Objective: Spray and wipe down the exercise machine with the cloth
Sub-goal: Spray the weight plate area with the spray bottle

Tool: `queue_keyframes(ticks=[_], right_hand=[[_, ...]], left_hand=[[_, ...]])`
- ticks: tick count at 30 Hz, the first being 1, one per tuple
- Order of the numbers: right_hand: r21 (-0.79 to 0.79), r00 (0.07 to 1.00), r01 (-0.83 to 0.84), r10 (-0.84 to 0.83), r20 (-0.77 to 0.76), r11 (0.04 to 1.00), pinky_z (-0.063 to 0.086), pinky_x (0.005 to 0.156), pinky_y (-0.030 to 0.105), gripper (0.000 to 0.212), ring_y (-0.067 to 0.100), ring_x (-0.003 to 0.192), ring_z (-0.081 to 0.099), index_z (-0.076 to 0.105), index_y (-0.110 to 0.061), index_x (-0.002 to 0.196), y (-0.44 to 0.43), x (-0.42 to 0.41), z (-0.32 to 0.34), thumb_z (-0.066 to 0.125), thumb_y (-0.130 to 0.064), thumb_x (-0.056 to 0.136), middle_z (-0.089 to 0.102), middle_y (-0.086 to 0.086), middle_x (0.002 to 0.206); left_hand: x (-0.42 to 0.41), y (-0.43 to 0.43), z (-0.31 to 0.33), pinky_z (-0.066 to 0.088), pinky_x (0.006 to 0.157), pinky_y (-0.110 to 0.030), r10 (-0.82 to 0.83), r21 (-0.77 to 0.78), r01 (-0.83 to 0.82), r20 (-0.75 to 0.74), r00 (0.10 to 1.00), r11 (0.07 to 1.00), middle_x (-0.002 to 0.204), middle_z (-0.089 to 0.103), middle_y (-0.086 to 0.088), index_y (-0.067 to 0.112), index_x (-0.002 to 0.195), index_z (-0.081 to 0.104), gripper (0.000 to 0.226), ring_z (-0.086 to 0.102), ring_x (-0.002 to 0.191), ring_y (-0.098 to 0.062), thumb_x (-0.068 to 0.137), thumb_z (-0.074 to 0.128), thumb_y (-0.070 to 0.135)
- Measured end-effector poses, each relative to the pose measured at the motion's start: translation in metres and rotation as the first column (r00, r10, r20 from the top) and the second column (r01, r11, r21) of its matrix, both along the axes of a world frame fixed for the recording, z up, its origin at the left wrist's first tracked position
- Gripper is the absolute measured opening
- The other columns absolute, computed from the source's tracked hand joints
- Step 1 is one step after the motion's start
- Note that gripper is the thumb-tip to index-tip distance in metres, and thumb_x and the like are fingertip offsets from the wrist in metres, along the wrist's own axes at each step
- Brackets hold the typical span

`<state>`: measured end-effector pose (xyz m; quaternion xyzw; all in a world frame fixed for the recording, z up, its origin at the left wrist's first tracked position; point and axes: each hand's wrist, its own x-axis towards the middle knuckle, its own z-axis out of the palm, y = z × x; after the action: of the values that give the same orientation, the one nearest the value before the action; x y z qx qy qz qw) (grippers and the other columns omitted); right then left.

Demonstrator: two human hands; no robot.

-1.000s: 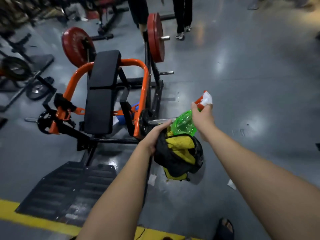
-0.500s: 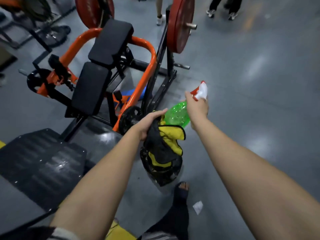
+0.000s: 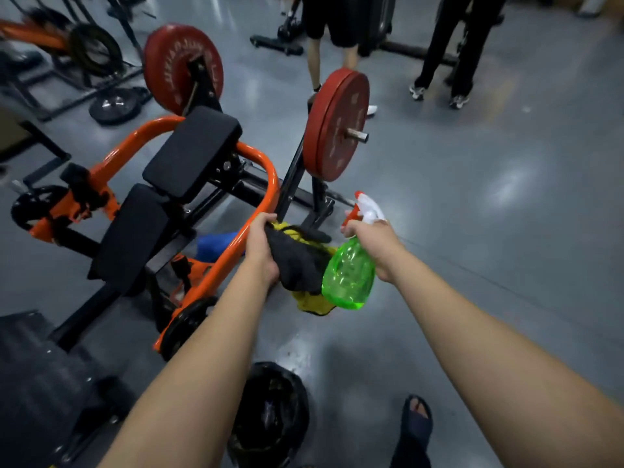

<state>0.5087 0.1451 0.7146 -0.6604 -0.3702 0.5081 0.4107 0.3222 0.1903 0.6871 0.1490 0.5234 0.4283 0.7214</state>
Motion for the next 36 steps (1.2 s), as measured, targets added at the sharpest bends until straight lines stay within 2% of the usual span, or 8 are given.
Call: queue_keyframes(ticks=[5,8,13,18,23,28,33,36], right_hand=[[0.006,0.971,-0.211,0.210,-0.115,0.978,0.062,0.079,0.042,0.081,0.028,0.084,0.071,0.047,-0.044,0.144,0.079,0.076,0.004,0.059,-0.003,0.075,0.067,0.005,0.125],[0.034,0.960,-0.280,0.280,-0.010,0.959,0.052,0.101,0.037,0.078,0.018,0.108,0.062,0.042,-0.040,0.151,0.130,0.131,0.010,0.058,-0.006,0.082,0.056,-0.003,0.139],[0.045,0.907,-0.400,0.388,0.167,0.916,0.044,0.096,0.025,0.072,0.014,0.108,0.057,0.038,-0.044,0.154,0.220,0.185,0.020,0.054,-0.013,0.090,0.057,-0.007,0.132],[0.001,0.821,-0.561,0.557,0.126,0.828,0.043,0.093,0.025,0.068,0.015,0.105,0.054,0.043,-0.040,0.150,0.309,0.200,0.023,0.056,-0.010,0.091,0.052,-0.009,0.124],[-0.107,0.799,-0.593,0.600,0.043,0.798,0.053,0.096,0.039,0.073,0.019,0.100,0.057,0.052,-0.050,0.137,0.415,0.214,0.010,0.064,-0.025,0.070,0.063,0.001,0.126],[-0.175,0.775,-0.610,0.628,0.071,0.773,0.040,0.065,0.032,0.024,0.019,0.071,0.046,0.059,-0.029,0.094,0.520,0.243,0.006,0.063,-0.010,0.081,0.050,0.002,0.077],[-0.121,0.624,-0.768,0.777,0.081,0.629,0.050,0.086,0.032,0.075,0.015,0.096,0.058,0.042,-0.043,0.150,0.609,0.259,0.013,0.058,-0.007,0.086,0.060,-0.007,0.116],[-0.083,0.513,-0.851,0.855,0.080,0.519,0.046,0.076,0.025,0.074,0.000,0.079,0.048,0.041,-0.034,0.154,0.655,0.257,0.009,0.054,-0.003,0.087,0.055,-0.014,0.101]], left_hand=[[0.089,0.077,0.005,0.060,0.075,-0.041,0.140,0.035,-0.147,0.165,0.976,0.988,0.099,0.068,-0.023,0.001,0.090,0.068,0.045,0.071,0.079,-0.037,0.090,0.046,0.040],[0.153,0.112,0.012,0.058,0.085,-0.042,0.181,-0.008,-0.181,0.144,0.973,0.983,0.116,0.063,-0.022,0.003,0.106,0.066,0.048,0.068,0.089,-0.035,0.081,0.056,0.042],[0.215,0.164,0.024,0.062,0.069,-0.034,0.101,0.015,-0.104,0.137,0.985,0.994,0.091,0.075,-0.018,0.001,0.092,0.076,0.049,0.074,0.077,-0.031,0.092,0.054,0.045],[0.216,0.222,0.012,0.044,0.113,-0.051,0.116,-0.011,-0.116,0.207,0.971,0.993,0.139,0.063,-0.020,0.005,0.134,0.067,0.070,0.063,0.125,-0.036,0.089,0.067,0.059],[0.229,0.322,-0.009,0.056,0.099,-0.047,0.115,-0.042,-0.111,0.122,0.986,0.993,0.130,0.069,-0.016,0.008,0.117,0.076,0.069,0.071,0.111,-0.032,0.082,0.068,0.066],[0.258,0.405,-0.003,0.057,0.089,-0.047,0.050,-0.090,-0.047,0.032,0.998,0.995,0.116,0.074,-0.013,0.015,0.101,0.079,0.058,0.073,0.100,-0.032,0.080,0.066,0.067],[0.275,0.474,0.017,0.049,0.085,-0.041,0.035,-0.112,-0.049,-0.125,0.992,0.993,0.104,0.075,-0.009,0.023,0.085,0.081,0.043,0.067,0.098,-0.030,0.078,0.069,0.064],[0.289,0.503,0.025,0.048,0.090,-0.036,0.168,-0.121,-0.194,-0.198,0.966,0.974,0.100,0.077,-0.009,0.021,0.084,0.081,0.035,0.070,0.092,-0.027,0.081,0.070,0.055]])
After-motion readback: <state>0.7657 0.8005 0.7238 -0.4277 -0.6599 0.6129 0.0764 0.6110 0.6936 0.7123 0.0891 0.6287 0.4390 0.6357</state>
